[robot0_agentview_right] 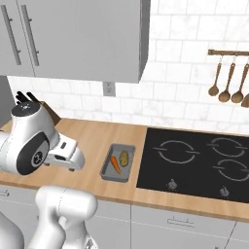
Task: Take the meat container that has the chicken drumstick and place it on the second highest rack of the freezer. Then take the vegetable container that has the potato and carrot and place it on the highest rack of the freezer.
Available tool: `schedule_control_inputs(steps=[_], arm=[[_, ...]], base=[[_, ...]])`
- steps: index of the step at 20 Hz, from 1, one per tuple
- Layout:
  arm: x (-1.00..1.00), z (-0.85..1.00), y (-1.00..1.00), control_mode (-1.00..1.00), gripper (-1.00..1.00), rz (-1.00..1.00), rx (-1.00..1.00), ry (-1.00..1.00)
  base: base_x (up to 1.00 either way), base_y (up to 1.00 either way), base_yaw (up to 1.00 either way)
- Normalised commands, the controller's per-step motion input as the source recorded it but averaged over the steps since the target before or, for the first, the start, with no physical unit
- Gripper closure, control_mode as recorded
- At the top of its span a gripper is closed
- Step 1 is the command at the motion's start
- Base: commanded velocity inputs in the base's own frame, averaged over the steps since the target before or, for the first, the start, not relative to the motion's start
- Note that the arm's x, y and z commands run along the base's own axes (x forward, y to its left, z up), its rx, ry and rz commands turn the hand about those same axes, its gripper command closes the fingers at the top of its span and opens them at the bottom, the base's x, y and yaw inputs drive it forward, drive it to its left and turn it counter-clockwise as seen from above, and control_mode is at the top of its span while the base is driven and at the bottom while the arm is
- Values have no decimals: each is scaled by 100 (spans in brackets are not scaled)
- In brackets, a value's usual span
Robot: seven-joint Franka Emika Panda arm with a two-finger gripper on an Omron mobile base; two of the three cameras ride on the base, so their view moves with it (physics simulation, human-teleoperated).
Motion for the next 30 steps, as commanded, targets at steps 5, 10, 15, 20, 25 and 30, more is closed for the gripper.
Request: schedule_control_inputs(steps=[5, 10, 15, 20, 25, 30], arm=[[-5, -28, -36, -100, -100, -2, 4, -22], [56, -45, -99, -100, -100, -38, 22, -1], [31, -49, -100, -100, -100, -53, 28, 0], [37, -59, -77, -100, -100, -52, 21, 4], [51, -37, -13, -100, -100, -29, 28, 2], [45, -18, 4, -100, -100, -11, 22, 0]], base=[[0, 0, 0], [0, 0, 0], [0, 0, 0], [0, 0, 0], [0, 0, 0], [0, 0, 0]])
